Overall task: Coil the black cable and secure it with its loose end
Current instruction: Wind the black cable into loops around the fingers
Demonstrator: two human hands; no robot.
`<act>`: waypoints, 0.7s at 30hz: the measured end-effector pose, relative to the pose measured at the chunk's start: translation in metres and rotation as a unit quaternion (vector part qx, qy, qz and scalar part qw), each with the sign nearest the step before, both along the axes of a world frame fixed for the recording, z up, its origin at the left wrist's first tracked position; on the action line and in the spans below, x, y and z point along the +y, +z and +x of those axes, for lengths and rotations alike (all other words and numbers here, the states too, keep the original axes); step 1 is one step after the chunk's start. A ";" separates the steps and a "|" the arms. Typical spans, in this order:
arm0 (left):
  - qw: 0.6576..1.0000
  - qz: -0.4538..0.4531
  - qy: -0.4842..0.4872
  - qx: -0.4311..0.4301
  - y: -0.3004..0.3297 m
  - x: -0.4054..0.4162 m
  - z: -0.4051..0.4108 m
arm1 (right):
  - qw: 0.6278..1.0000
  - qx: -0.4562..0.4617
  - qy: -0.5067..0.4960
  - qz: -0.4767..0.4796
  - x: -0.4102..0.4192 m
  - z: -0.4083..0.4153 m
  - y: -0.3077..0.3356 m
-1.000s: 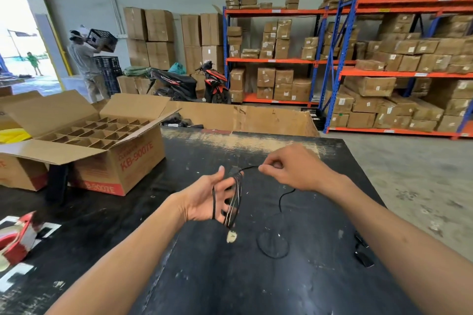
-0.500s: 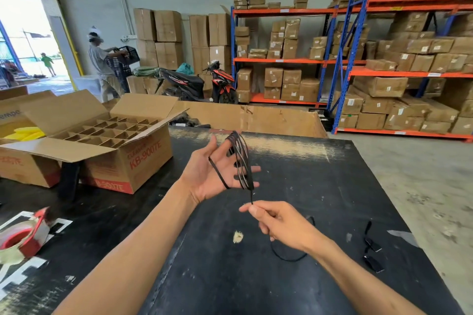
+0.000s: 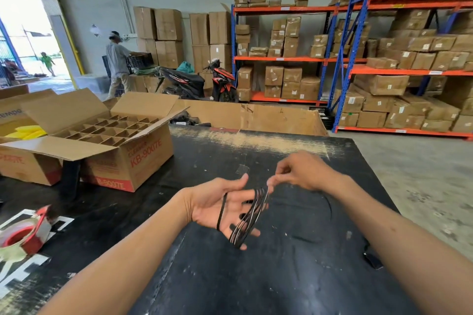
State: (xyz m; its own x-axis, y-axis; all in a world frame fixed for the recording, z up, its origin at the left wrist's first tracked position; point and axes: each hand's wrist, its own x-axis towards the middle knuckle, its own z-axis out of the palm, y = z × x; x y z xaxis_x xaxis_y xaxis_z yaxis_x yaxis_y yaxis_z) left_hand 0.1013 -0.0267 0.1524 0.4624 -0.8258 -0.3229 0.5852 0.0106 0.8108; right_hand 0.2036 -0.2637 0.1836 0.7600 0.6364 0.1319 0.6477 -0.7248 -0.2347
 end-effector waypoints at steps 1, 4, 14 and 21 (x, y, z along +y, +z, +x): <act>1.000 0.025 0.002 0.000 -0.006 0.000 0.002 | 1.000 -0.003 -0.001 0.000 0.001 0.003 0.010; 0.998 0.045 0.048 0.001 -0.019 0.002 0.010 | 0.999 -0.032 -0.005 -0.002 0.004 0.005 0.033; 0.952 -0.068 0.296 -0.022 -0.018 0.020 0.034 | 0.972 0.134 0.061 0.185 0.012 -0.043 -0.013; 0.935 -0.172 0.305 -0.050 0.001 0.012 0.038 | 0.890 0.346 0.078 0.288 0.016 -0.064 -0.065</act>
State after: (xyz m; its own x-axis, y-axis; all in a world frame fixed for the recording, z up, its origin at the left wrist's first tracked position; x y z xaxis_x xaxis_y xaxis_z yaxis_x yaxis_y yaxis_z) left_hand 0.1396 -0.0143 0.1535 0.8953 -0.4451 -0.0158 0.3057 0.5884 0.7485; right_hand 0.1401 -0.2482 0.1189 0.6938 0.7202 0.0055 0.2864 -0.2689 -0.9196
